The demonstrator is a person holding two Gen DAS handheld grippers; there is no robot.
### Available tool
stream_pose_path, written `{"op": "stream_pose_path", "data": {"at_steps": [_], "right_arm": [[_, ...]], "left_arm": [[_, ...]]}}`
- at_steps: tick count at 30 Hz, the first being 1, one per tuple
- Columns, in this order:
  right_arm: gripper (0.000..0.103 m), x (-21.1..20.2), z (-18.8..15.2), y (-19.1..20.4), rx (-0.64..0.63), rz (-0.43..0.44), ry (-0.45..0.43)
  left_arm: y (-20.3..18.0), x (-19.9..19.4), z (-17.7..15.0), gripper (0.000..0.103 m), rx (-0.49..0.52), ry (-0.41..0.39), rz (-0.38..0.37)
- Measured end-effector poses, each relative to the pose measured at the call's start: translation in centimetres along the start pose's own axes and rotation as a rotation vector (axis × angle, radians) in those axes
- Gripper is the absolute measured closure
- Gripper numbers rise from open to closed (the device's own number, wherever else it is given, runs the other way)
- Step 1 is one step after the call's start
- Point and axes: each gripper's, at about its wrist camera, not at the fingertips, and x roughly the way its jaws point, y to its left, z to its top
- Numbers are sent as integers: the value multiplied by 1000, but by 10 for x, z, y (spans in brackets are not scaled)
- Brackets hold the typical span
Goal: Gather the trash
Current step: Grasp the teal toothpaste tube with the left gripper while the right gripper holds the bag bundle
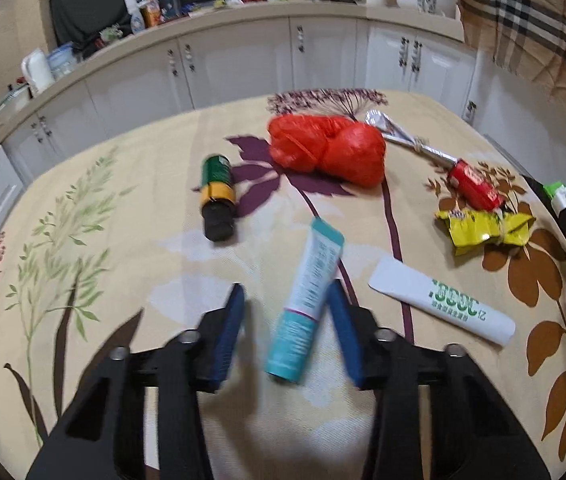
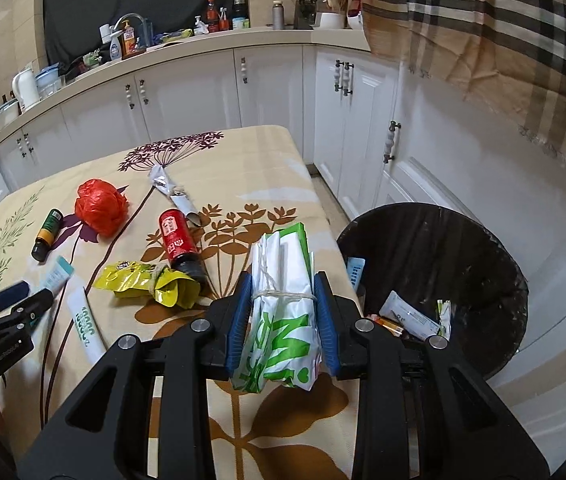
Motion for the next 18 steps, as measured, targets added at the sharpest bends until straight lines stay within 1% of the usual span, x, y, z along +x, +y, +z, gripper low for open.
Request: {"op": "stream_pose_path", "data": {"at_steps": [1,2,5,9,13,18], "right_arm": [[73,0,0,0,0,1,0],[73,0,0,0,0,0,0],[73,0,0,0,-1,0,-1],[73,0,0,-1,-3,-2,-2],[73,-1,0,-1,-2,0,-3],[73,-6,0,-1,-5,-1,-16]], "left_arm": [[-1,-1,0,67,3,-2,-5],[-2,-1,-1,71,9,-2,-8],[-6,-3,-2,85,33,-7,-19],[-6,-5,-2,90,33,-17,-42],[-2,-12,-2,92,11,-53,-53],[1,-23,0,92,-4,-95,-39]]}}
